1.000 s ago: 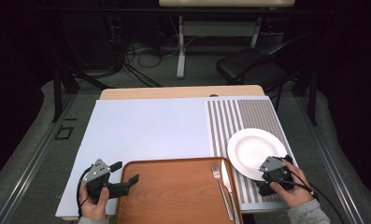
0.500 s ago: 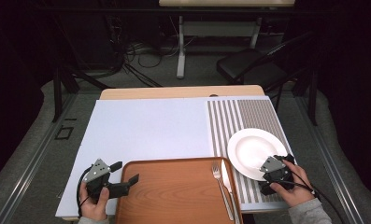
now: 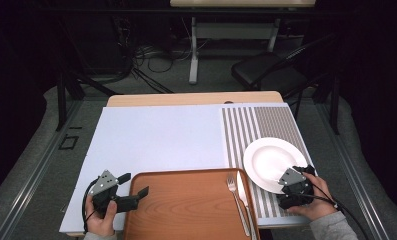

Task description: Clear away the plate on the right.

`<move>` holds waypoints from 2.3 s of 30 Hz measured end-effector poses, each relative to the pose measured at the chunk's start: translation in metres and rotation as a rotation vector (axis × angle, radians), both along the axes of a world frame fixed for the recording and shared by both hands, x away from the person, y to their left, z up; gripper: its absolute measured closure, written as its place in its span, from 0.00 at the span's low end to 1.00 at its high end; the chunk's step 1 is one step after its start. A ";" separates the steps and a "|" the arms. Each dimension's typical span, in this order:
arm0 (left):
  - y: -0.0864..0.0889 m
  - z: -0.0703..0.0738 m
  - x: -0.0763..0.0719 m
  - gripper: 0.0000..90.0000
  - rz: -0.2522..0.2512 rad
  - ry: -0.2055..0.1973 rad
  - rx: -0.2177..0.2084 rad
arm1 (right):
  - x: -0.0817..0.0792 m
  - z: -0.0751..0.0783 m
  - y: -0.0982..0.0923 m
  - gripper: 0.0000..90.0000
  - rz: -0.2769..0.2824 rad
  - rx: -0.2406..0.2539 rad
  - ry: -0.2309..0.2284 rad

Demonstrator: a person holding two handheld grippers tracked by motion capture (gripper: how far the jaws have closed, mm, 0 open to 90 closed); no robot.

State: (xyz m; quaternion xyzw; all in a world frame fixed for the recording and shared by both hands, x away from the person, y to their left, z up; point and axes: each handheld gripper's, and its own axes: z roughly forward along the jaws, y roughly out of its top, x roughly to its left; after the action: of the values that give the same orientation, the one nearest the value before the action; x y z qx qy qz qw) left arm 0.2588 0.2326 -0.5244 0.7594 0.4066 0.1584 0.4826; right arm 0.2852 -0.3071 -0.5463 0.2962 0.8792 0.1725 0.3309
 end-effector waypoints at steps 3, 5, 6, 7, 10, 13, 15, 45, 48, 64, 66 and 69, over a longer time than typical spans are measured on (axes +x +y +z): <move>0.000 0.000 0.000 0.18 0.000 0.001 0.000 | 0.000 0.001 0.002 0.00 0.008 -0.026 -0.008; 0.000 0.000 0.000 0.18 -0.001 0.000 -0.002 | 0.000 0.001 0.003 0.00 0.017 -0.037 -0.022; 0.000 0.000 0.000 0.18 -0.001 0.000 -0.001 | 0.000 0.000 0.004 0.00 0.012 -0.028 -0.027; 0.000 0.000 0.000 0.18 -0.002 0.000 -0.001 | 0.000 0.001 0.005 0.00 0.018 -0.046 -0.023; 0.000 0.000 0.000 0.18 -0.001 0.001 -0.002 | 0.000 0.001 0.006 0.00 0.017 -0.047 -0.024; -0.001 0.000 0.000 0.18 0.000 0.001 -0.003 | 0.001 -0.001 0.006 0.00 0.027 -0.038 -0.043; -0.001 0.000 0.000 0.18 -0.001 0.000 -0.002 | 0.001 0.000 0.007 0.00 0.024 -0.048 -0.041; 0.000 0.000 0.000 0.18 0.004 -0.002 0.001 | 0.012 0.001 0.014 0.07 0.028 -0.048 -0.039; 0.000 0.000 0.000 0.18 0.001 -0.001 0.002 | 0.011 0.002 0.016 0.10 0.044 -0.056 -0.053; 0.000 0.000 0.000 0.18 0.003 -0.001 -0.003 | 0.016 0.030 0.014 0.54 0.074 -0.060 0.039; 0.000 0.000 0.000 0.18 0.003 0.000 -0.003 | 0.017 0.031 0.013 0.55 0.080 -0.074 0.049; -0.001 0.000 0.001 0.18 0.003 0.000 -0.004 | 0.018 0.033 0.014 0.56 0.093 -0.108 0.051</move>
State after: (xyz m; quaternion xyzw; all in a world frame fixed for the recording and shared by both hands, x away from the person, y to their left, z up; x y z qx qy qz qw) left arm 0.2593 0.2320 -0.5243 0.7579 0.4080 0.1582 0.4839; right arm 0.3033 -0.2935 -0.5133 0.2410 0.9081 0.1322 0.3158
